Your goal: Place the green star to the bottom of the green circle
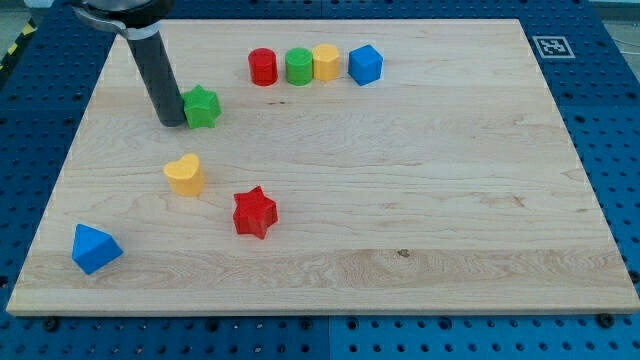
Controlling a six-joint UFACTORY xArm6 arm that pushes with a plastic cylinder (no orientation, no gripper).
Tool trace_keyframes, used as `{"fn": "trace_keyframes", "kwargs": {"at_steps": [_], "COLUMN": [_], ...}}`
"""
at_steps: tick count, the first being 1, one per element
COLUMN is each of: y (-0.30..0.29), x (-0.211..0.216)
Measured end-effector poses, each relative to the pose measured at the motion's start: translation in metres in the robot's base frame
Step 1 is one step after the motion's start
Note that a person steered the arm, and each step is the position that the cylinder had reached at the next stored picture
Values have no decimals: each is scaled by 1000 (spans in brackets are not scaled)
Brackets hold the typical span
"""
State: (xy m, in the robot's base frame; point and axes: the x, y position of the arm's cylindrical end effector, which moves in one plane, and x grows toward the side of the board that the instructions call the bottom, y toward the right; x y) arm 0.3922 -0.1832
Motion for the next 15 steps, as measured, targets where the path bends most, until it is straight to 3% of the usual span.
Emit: {"fn": "trace_keyframes", "kwargs": {"at_steps": [5,8,15], "y": [20,30,102], "x": [-2,-27,-33]}}
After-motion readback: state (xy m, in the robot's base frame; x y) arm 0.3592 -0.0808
